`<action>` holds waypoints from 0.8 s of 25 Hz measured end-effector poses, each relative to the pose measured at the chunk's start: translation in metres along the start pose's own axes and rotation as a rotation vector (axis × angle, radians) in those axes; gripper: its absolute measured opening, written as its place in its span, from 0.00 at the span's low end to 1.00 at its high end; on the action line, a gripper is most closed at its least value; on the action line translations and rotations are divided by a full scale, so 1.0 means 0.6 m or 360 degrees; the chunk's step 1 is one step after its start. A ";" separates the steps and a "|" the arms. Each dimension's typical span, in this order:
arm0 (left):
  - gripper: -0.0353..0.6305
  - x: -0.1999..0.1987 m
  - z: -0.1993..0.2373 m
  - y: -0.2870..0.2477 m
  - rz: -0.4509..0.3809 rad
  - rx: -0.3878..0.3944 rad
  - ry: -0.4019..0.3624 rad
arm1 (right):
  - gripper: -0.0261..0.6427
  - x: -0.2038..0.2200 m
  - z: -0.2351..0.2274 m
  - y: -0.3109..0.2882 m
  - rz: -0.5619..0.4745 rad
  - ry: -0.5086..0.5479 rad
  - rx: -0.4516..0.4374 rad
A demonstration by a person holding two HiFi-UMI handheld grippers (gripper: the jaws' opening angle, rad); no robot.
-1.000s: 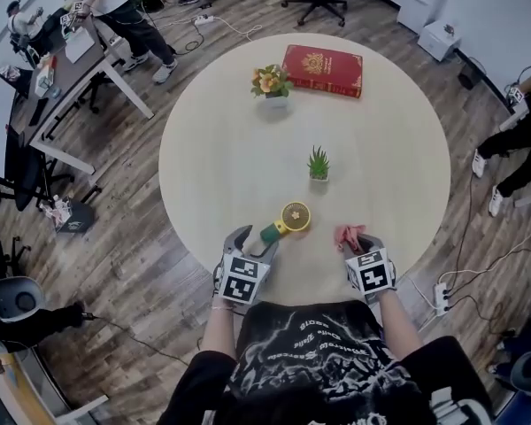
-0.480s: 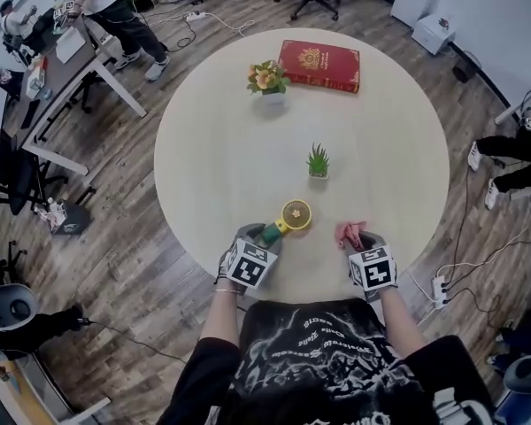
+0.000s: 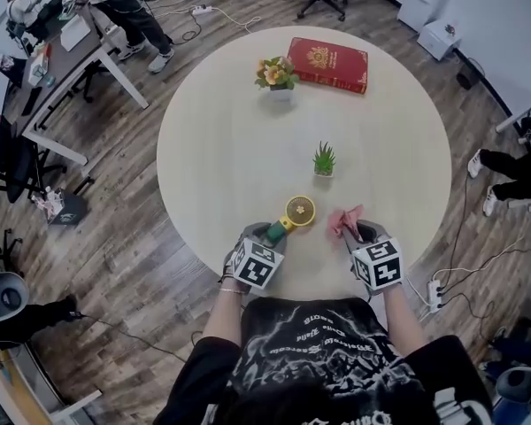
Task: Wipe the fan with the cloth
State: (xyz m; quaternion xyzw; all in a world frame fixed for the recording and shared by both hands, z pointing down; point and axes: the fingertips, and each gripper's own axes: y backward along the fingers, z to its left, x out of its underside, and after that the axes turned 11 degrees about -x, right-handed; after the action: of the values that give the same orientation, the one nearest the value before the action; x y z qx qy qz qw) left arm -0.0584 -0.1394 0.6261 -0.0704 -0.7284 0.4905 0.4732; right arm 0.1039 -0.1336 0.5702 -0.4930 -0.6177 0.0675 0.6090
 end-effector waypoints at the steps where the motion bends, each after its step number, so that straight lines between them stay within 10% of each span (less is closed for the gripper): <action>1: 0.35 0.001 -0.004 0.002 -0.0001 0.0002 -0.0003 | 0.14 -0.025 0.016 0.002 -0.0049 0.0056 -0.0058; 5: 0.35 0.001 -0.025 0.009 -0.0018 -0.0003 -0.0047 | 0.14 -0.101 0.114 -0.008 -0.0123 0.0251 -0.0472; 10: 0.35 0.005 -0.041 0.014 -0.0022 0.0023 -0.0036 | 0.14 -0.072 0.219 -0.073 0.0259 0.0488 -0.0887; 20: 0.35 0.018 -0.049 0.017 -0.0046 0.0037 -0.0058 | 0.13 -0.013 0.251 -0.164 0.0678 0.0175 -0.1068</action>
State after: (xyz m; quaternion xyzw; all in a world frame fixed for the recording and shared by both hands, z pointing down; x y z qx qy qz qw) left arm -0.0458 -0.1093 0.6270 -0.0454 -0.7321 0.4932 0.4678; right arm -0.0731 -0.1105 0.5945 -0.7843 -0.4558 -0.0397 0.4189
